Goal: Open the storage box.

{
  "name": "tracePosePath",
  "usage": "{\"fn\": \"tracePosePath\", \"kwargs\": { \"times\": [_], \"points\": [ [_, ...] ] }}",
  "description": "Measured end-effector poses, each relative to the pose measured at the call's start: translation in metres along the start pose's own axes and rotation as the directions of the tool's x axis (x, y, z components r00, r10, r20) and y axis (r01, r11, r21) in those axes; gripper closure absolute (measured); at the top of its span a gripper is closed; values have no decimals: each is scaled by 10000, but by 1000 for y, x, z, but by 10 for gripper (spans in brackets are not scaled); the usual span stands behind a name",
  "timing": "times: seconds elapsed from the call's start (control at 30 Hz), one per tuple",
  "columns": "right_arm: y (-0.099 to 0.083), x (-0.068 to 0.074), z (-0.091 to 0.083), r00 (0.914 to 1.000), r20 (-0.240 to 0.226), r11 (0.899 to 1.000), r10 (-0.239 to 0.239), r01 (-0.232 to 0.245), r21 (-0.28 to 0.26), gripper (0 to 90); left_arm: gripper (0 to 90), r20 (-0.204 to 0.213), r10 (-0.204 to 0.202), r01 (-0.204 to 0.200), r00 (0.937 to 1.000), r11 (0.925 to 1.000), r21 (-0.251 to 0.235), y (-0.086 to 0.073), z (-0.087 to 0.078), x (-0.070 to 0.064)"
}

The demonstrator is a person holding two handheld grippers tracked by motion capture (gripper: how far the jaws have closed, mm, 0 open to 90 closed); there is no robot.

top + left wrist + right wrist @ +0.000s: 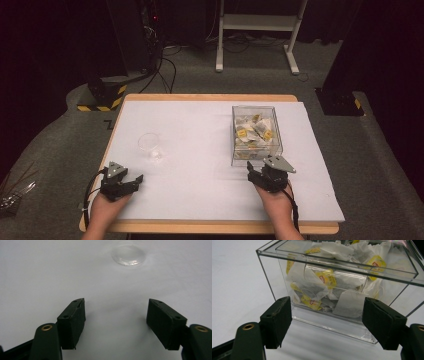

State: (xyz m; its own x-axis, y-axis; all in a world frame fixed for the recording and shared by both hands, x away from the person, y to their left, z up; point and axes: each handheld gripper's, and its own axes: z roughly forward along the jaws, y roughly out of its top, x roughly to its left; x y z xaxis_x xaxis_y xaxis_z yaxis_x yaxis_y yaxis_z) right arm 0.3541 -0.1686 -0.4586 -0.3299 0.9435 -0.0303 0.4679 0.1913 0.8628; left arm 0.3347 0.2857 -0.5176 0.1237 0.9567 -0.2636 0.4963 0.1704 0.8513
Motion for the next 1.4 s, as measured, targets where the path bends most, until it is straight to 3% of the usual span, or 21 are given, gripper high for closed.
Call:
{"fn": "tracePosePath", "kwargs": {
  "times": [0.13,0.3,0.57,1.2,1.4],
  "points": [
    [3,1,3,9999,120,10000,20,-20,-37,241,313,-23,199,-199,9998,9998,57,0,-1,1],
    [7,1,8,9991,353,9997,222,-225,62,241,311,33,15,-15,10000,10000,29,0,0,0],
    [10,-1,13,9969,497,9981,614,-616,38,250,308,29,120,-120,9999,9999,64,0,0,1],
    [18,9,20,9918,1086,9976,680,-692,70,279,307,33,126,-126,9999,9999,72,0,0,1],
    [21,12,23,9862,1447,9966,800,-816,53,278,305,29,140,-140,9999,9999,75,0,0,1]
  ]
}}
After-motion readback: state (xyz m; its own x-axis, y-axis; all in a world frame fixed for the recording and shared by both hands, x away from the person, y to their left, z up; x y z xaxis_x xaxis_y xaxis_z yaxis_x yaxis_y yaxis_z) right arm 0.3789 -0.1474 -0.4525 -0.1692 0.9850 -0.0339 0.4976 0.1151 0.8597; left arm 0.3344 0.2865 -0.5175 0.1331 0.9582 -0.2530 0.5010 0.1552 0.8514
